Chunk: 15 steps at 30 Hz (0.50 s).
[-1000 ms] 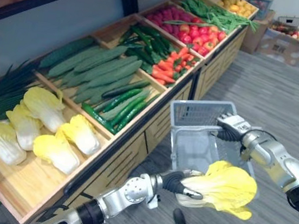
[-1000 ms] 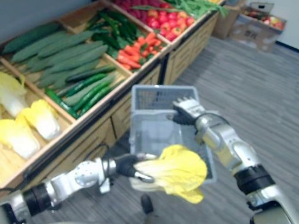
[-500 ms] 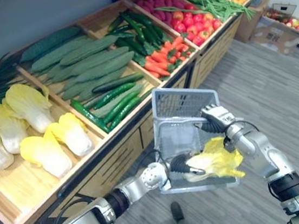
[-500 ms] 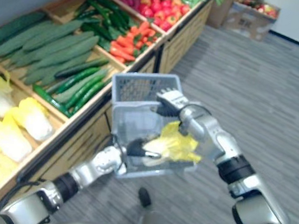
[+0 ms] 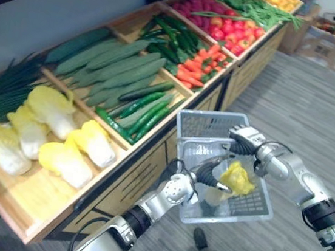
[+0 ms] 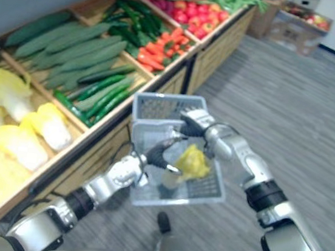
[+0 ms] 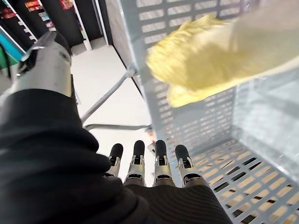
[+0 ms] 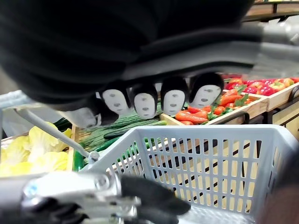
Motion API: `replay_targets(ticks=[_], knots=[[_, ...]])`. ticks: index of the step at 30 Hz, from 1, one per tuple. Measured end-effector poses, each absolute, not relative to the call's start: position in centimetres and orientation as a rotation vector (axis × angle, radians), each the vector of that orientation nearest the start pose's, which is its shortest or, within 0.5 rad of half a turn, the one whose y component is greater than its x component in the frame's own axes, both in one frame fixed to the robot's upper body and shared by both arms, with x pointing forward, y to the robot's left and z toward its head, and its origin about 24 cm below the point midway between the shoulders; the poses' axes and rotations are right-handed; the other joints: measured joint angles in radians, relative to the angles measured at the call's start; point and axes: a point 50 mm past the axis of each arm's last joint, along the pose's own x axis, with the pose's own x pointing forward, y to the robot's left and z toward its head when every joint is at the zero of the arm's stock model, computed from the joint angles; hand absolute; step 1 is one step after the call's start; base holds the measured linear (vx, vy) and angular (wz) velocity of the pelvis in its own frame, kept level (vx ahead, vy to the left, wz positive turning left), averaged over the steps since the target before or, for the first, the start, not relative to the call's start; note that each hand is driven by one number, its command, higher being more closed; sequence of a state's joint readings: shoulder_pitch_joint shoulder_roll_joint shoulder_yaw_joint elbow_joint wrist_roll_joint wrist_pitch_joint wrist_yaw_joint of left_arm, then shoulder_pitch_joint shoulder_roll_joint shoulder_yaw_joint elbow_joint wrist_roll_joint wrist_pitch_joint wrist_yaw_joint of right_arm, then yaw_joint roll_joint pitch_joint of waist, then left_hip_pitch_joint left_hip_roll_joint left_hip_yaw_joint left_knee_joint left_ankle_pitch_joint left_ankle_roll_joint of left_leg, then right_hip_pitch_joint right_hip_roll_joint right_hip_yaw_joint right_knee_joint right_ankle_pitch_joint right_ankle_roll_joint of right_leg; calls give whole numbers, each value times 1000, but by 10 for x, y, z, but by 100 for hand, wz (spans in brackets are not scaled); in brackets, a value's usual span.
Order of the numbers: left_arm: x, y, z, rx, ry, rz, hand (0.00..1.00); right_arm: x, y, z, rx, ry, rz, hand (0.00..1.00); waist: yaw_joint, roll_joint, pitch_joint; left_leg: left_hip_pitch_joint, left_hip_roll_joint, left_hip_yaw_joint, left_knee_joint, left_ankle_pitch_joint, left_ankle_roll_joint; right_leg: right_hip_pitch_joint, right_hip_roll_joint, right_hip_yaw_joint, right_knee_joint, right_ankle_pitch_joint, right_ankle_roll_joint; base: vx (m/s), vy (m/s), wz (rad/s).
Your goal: Pick vegetable in the basket
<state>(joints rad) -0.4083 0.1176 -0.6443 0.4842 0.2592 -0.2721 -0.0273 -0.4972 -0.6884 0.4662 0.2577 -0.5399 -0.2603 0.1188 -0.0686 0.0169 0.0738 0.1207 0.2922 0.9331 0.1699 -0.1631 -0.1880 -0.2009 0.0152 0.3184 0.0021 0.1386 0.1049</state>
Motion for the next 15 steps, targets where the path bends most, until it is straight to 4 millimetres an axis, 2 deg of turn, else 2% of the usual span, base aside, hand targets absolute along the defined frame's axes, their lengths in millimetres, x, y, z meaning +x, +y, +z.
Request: replay_targets(ticks=[5,7,8,10,12,15], knots=[[259,3,50,586,-327,-881,0,310,-195,87,-1292,-184,465,100,23,-2,1,-18,-26,-52,-32,20,16,16,-44,-70,0,-8,10,-61,-3,46],[249,2,68,581,-423,-929,0,301,-216,77,-1264,-99,397,100,43,-11,0,-34,-35,-89,-42,24,21,24,-62,-110,0,-9,12,-69,2,51],[247,2,74,581,-450,-936,0,299,-222,75,-1256,-76,379,100,43,-14,-1,-37,-40,-99,-47,27,24,26,-67,-122,0,-11,13,-68,1,57],[233,6,92,549,-539,-994,0,288,-244,59,-1209,26,310,100,47,-27,-8,-51,-49,-136,-68,44,36,33,-88,-179,3,-11,14,-28,0,71],[224,10,104,532,-585,-1036,0,281,-259,51,-1187,91,264,100,49,-28,-8,-69,-57,-171,-76,54,42,38,-101,-214,8,-11,14,-28,8,64],[205,24,122,475,-640,-1142,0,259,-290,32,-1135,229,165,100,56,-25,-10,-81,-66,-227,-91,61,58,56,-123,-285,22,-12,15,-34,33,72]])
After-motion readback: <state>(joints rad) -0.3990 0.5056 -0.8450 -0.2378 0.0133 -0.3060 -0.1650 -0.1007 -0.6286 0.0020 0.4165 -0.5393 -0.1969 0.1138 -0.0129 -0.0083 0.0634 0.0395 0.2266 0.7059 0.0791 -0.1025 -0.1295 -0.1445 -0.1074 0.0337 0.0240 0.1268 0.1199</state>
